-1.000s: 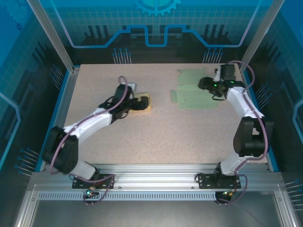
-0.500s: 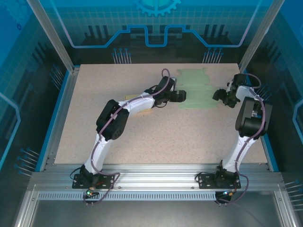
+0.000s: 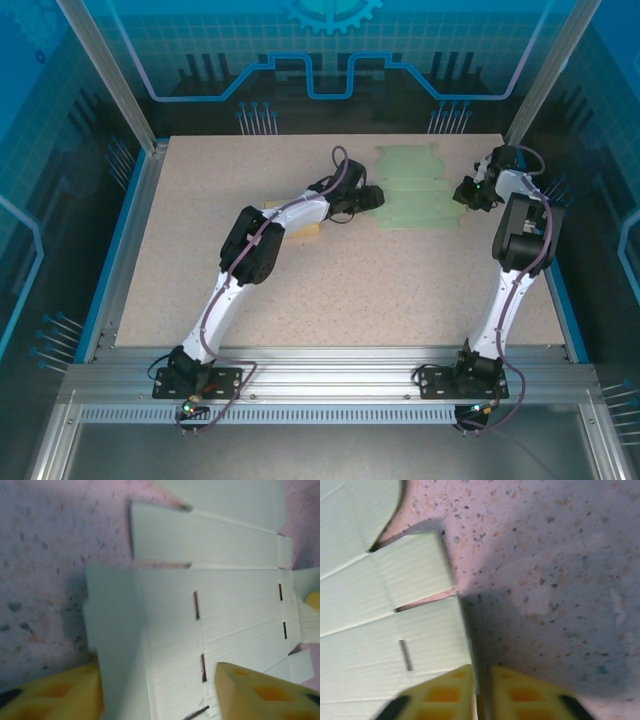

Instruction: Fold the paper box

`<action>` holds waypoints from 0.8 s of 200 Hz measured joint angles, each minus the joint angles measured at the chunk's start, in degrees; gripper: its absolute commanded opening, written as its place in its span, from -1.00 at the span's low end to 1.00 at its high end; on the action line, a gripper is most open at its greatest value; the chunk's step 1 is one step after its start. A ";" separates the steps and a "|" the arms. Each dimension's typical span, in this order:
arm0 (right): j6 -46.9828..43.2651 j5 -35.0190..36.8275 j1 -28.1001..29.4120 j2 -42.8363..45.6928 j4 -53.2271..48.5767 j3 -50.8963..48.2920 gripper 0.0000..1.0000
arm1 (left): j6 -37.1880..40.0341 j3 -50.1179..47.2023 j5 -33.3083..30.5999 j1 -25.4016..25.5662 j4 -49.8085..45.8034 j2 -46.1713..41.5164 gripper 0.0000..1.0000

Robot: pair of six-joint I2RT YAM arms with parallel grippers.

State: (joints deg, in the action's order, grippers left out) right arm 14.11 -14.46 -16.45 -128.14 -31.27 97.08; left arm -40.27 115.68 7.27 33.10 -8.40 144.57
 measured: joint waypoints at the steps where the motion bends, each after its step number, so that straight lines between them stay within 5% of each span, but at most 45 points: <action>1: 0.35 -0.07 0.00 0.07 0.09 -0.09 -0.90 | 0.17 0.00 0.04 0.00 0.00 0.09 -0.33; 61: 5.11 -1.70 -0.02 11.41 3.98 -15.54 -0.90 | 1.49 -1.99 3.37 -1.90 1.16 0.11 -0.81; 101: 9.77 -1.79 1.75 24.15 8.15 -30.88 -0.93 | 2.73 -9.03 6.43 -3.56 5.60 -3.15 -0.84; 113: 11.26 -0.72 3.30 28.50 9.55 -35.82 -0.95 | 2.89 -11.82 7.50 -4.13 7.30 -4.66 -0.68; 126: 12.63 0.39 4.66 32.52 10.23 -40.22 -0.96 | 2.91 -14.93 8.68 -4.70 9.55 -6.45 0.29; 131: 13.11 0.96 5.01 34.14 10.45 -41.90 -0.96 | 2.58 -16.31 9.16 -4.94 10.60 -7.26 0.50; 160: 16.17 3.87 5.68 42.51 11.91 -49.88 -0.98 | -0.61 -23.82 12.11 -6.19 17.90 -12.15 0.61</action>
State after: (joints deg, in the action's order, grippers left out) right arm 30.28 -10.59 -10.76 -85.62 -19.35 47.20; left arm -40.88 91.85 19.38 26.92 9.50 132.42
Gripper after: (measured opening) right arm 0.062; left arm 0.787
